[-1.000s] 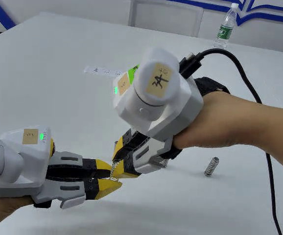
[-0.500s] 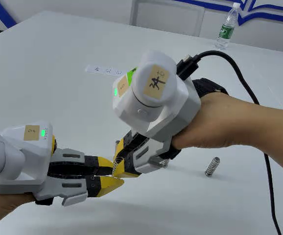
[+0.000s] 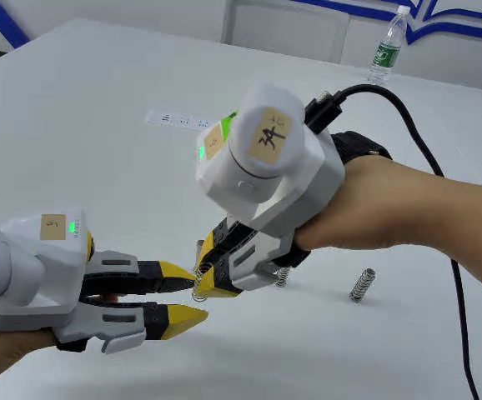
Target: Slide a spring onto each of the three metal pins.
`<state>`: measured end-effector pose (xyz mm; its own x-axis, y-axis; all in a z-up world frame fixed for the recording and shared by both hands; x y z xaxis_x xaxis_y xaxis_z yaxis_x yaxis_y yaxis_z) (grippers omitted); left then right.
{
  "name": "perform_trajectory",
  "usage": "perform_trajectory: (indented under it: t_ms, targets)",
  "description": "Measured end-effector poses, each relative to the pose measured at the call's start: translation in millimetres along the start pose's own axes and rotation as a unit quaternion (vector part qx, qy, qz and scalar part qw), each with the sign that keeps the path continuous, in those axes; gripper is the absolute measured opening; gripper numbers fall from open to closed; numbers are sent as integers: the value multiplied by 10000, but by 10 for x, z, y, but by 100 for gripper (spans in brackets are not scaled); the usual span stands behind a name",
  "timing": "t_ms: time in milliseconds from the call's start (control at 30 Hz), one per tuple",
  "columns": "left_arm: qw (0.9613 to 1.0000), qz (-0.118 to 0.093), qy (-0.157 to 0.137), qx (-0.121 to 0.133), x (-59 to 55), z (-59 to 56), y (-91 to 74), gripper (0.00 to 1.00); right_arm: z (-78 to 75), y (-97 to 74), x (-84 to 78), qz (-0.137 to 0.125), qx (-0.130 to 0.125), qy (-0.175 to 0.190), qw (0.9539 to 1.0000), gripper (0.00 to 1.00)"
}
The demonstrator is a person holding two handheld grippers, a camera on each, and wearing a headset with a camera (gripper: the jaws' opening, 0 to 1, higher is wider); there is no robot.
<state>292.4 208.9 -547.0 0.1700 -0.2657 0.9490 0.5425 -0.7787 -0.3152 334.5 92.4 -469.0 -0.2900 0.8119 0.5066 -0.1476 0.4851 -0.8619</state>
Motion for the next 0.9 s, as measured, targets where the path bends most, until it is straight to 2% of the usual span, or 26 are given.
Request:
perform_trajectory:
  t_ms: [400, 633, 900]
  targets:
    - [9988, 177, -208, 402, -155, 101, -109, 42, -69, -52, -42, 23, -95, 74, 9999, 12]
    - [9976, 254, -302, 564, -205, 143, -154, 50, -119, -69, -56, 34, -140, 102, 9998, 12]
    - [9964, 297, -391, 696, -276, 173, -203, 55, -253, -125, -83, 41, -270, 163, 9995, 12]
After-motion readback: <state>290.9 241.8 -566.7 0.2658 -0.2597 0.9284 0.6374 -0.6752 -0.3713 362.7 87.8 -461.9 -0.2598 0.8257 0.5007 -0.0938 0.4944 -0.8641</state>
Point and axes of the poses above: the centre of the closed fingertips' face, and the gripper's own axes: y roughly forward along the fingers, z roughly to its left, x roughly out of its top, the point moved 10 cm from there along -y, roughly backward along the fingers, and after that the axes turned 5 degrees about x, right-handed, at the moved point
